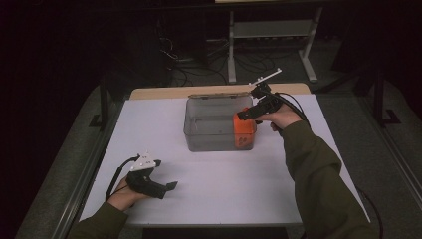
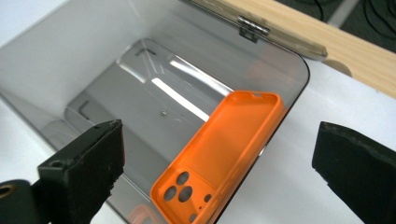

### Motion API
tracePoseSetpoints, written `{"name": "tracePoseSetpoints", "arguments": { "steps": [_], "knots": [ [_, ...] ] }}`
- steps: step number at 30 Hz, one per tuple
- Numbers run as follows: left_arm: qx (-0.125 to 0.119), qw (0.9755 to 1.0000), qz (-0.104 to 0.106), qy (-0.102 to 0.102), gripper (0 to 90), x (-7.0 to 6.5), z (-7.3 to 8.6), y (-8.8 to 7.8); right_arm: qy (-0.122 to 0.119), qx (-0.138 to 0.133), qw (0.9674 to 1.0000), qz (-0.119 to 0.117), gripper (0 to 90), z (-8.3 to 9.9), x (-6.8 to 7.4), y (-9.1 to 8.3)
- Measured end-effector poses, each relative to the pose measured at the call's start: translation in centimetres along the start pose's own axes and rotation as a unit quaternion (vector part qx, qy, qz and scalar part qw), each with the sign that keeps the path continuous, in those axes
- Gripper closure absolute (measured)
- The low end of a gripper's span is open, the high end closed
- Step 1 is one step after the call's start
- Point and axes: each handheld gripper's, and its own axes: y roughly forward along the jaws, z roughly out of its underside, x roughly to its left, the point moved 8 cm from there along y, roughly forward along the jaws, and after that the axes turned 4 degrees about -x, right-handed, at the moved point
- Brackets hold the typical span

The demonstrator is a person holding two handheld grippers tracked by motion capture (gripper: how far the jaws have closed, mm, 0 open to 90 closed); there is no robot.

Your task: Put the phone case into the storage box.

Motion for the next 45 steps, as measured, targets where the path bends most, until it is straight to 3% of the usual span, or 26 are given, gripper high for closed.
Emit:
{"name": "tracePoseSetpoints", "arguments": {
  "steps": [8,15,45],
  "knots": [
    [-0.006,1.0000,-0.005,-0.005,0.0,0.4,-0.2,-0.2,-0.027,-0.036,0.9986,-0.028,1.0,0.8,0.3,-1.2],
    [-0.005,1.0000,-0.003,-0.004,0.0,0.3,-0.2,-0.1,-0.036,-0.052,0.9971,-0.043,1.0,2.0,0.7,-1.5],
    [-0.002,1.0000,-0.001,-0.001,0.0,0.1,0.0,0.0,-0.044,-0.075,0.9948,-0.053,1.0,8.2,2.3,-1.5]
  ]
}}
